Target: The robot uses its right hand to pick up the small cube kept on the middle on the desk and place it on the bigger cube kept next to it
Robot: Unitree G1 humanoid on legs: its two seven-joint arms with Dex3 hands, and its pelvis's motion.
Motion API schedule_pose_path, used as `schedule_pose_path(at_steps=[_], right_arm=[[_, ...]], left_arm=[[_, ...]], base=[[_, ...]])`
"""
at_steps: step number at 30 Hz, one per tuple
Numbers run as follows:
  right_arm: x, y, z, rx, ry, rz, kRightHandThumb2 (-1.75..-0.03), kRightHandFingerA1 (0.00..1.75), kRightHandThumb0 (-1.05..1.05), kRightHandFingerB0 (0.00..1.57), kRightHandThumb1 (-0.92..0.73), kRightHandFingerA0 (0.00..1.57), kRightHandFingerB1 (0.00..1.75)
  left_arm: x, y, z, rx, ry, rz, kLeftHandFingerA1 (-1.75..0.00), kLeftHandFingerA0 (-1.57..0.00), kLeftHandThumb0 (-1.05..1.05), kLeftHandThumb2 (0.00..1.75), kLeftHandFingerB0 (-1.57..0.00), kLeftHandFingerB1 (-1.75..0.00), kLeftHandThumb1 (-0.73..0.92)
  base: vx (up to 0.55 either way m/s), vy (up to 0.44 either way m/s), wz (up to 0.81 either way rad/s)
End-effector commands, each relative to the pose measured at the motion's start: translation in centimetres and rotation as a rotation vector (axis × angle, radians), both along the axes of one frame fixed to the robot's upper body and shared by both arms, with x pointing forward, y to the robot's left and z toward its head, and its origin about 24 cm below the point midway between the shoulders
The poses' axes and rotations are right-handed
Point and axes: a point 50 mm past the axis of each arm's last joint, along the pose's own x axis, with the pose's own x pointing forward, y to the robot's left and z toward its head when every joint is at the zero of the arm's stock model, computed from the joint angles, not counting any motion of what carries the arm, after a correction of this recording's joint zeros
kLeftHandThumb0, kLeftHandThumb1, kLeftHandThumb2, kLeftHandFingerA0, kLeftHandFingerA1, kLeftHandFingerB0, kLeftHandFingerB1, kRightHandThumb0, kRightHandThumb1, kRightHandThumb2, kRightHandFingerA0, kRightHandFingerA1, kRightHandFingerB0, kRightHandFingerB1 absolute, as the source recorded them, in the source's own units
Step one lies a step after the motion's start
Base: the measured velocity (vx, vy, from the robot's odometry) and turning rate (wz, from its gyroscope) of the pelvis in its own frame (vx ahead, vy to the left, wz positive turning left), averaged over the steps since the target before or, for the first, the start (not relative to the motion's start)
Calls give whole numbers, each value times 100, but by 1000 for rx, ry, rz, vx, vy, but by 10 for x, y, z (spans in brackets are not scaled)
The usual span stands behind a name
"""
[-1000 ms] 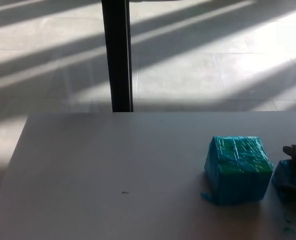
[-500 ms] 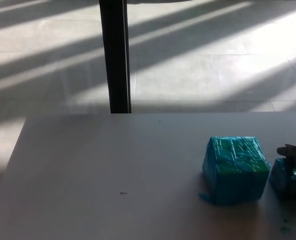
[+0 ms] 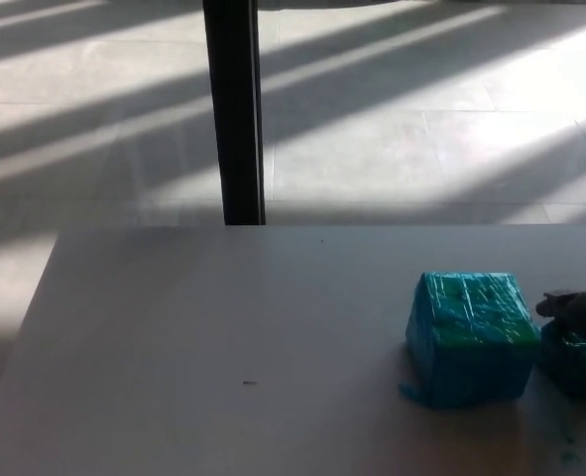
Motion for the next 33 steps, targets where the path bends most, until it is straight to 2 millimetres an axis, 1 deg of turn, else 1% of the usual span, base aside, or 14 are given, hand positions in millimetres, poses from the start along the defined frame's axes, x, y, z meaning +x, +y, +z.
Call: schedule_pose_path(at_steps=[1, 3, 4, 6, 7, 11, 13, 15, 18, 21, 22, 24, 26, 33], right_arm=[[-24, -18, -34, -155, 65, 102, -65, 164, -33, 72, -85, 79, 93], [-24, -19, -33, -134, 46, 115, -65, 164, -33, 72, -85, 79, 93], [-24, -19, -32, -112, 30, 117, -68, 169, -33, 76, -86, 77, 98], [-25, -19, -31, -87, -2, 144, -68, 170, -34, 78, -86, 78, 95], [-25, -20, -31, -77, -15, 146, -68, 170, -33, 76, -86, 81, 101], [-24, -20, -24, 3, -89, 164, -77, 168, -29, 73, -79, 82, 118], [-22, -21, -20, 49, -108, 146, -72, 162, -30, 77, -79, 81, 75], [-22, -21, -19, 74, -117, 134, -72, 162, -30, 77, -79, 81, 75], [-20, -24, -7, 237, -203, 88, -79, 168, -22, 66, -73, 76, 139], [-16, -26, 5, 320, -237, 47, -63, 174, -24, 59, -74, 83, 140], [-14, -26, 11, 346, -242, 26, -69, 157, -27, 72, -76, 77, 85], [-11, -26, 27, 419, -268, 18, -81, 166, -21, 67, -73, 76, 137], [-10, -26, 34, 436, -281, 22, -78, 167, -22, 65, -76, 75, 144], [-1, -27, 76, 508, -376, 24, -90, 168, -20, 69, -71, 78, 139]], left_arm=[[-1, 7, 8, 27, 5, -6, -61, -38, -79, 100, -34, -53, 61], [-2, 7, 8, 28, 6, -12, -61, -38, -79, 100, -34, -53, 61], [-1, 7, 8, 22, 2, -8, -55, -43, -80, 64, -38, -42, 79], [-2, 7, 8, 16, -5, 16, -61, -41, -78, 101, -33, -53, 60], [-2, 7, 7, 4, -13, 29, -56, -47, -80, 63, -40, -42, 77], [-1, 8, 9, 34, 11, -21, -52, -42, -81, 64, -40, -41, 79], [-1, 8, 9, 31, 8, -19, -53, -42, -81, 64, -41, -41, 78], [-1, 8, 9, 31, 10, -15, -53, -42, -81, 64, -41, -41, 78], [-5, 8, 7, 27, 18, -4, -54, -42, -80, 64, -41, -41, 79], [-6, 8, 7, 38, 31, -23, -54, -43, -82, 64, -40, -40, 80], [-7, 8, 7, 41, 34, -24, -53, -43, -82, 64, -39, -40, 80], [-7, 8, 7, 32, 27, -19, -61, -39, -80, 100, -34, -53, 60], [-9, 8, 7, 24, 20, -11, -56, -44, -80, 63, -39, -42, 79], [-12, 9, 7, 22, 22, -2, -56, -42, -83, 63, -40, -42, 78]], base=[[0, 0, 0], [0, 0, 0], [0, 0, 0], [0, 0, 0], [0, 0, 0], [0, 0, 0], [0, 0, 0], [0, 0, 0], [0, 0, 0], [0, 0, 0], [0, 0, 0], [0, 0, 0], [0, 0, 0], [0, 0, 0]])
